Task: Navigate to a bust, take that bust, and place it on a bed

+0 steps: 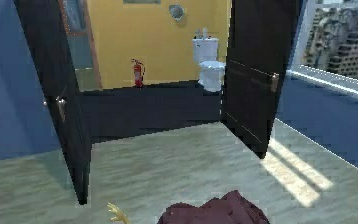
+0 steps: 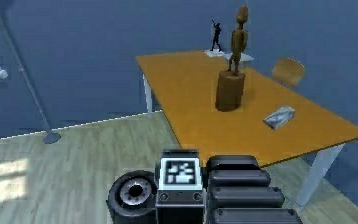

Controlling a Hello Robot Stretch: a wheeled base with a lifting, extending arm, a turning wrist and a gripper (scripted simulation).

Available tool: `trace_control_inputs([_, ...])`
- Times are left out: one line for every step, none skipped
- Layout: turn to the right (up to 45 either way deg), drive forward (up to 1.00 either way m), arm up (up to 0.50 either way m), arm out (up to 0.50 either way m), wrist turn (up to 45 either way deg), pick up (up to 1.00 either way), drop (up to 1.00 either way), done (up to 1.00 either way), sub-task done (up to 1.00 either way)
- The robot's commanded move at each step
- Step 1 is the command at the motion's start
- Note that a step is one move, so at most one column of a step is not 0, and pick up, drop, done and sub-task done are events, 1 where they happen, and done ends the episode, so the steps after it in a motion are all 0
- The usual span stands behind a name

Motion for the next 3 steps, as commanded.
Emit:
trace_control_inputs([0.0,0.9,0.0,0.0,0.0,0.0,0.0,0.0,0.0])
trace_control_inputs([-18.0,0.0,0.0,0.0,0.0,0.0,0.0,0.0,0.0])
trace_control_inputs([0.0,1.0,0.0,0.0,0.0,0.0,0.0,0.0,0.0])
